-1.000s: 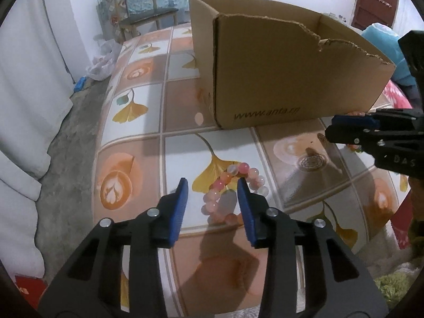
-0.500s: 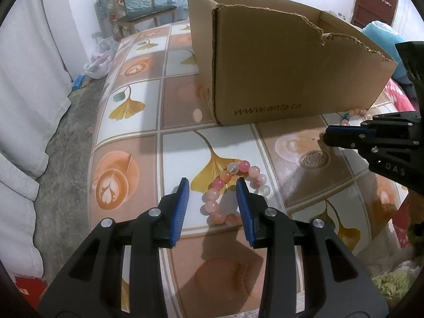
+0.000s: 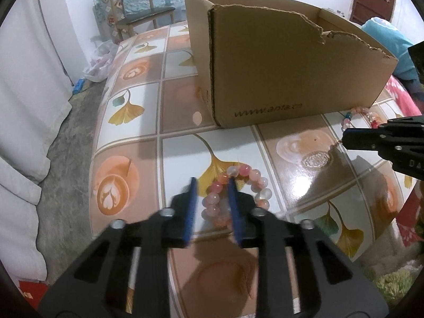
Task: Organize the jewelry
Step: 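Carry the pink bracelet into the box and open the left gripper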
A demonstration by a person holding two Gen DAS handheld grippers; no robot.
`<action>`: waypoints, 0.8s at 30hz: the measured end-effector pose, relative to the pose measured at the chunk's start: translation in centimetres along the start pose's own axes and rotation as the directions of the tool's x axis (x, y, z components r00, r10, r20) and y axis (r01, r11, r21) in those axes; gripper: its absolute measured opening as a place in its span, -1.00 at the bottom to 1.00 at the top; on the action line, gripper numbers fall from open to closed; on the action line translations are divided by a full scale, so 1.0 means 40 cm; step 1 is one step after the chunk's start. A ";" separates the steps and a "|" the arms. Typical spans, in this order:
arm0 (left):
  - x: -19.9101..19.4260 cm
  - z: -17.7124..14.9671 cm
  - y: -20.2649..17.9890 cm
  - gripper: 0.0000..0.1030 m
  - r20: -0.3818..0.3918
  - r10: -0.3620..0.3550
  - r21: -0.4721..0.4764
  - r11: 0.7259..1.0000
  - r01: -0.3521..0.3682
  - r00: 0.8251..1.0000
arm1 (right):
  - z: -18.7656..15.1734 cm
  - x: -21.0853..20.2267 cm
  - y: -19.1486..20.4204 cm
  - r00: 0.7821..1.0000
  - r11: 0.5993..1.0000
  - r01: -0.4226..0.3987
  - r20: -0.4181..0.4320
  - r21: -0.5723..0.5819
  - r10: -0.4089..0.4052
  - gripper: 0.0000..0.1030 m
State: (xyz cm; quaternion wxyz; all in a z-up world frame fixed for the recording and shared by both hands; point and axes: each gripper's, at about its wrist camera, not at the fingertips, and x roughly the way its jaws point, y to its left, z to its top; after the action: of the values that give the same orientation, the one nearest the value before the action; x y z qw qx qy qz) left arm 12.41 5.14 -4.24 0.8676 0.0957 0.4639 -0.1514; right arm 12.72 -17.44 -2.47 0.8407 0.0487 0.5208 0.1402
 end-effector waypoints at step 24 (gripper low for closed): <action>-0.142 0.030 -0.044 -0.84 0.154 -0.035 0.061 0.998 0.026 0.987 | 0.014 -0.143 0.011 0.992 1.000 -0.011 0.122 -0.008 0.012 -0.97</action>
State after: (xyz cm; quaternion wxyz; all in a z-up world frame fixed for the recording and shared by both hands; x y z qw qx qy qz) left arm 9.76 4.09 1.12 0.8955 0.1019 0.3918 -0.1850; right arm 10.75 -18.62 2.83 0.8704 0.0570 0.4675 0.1438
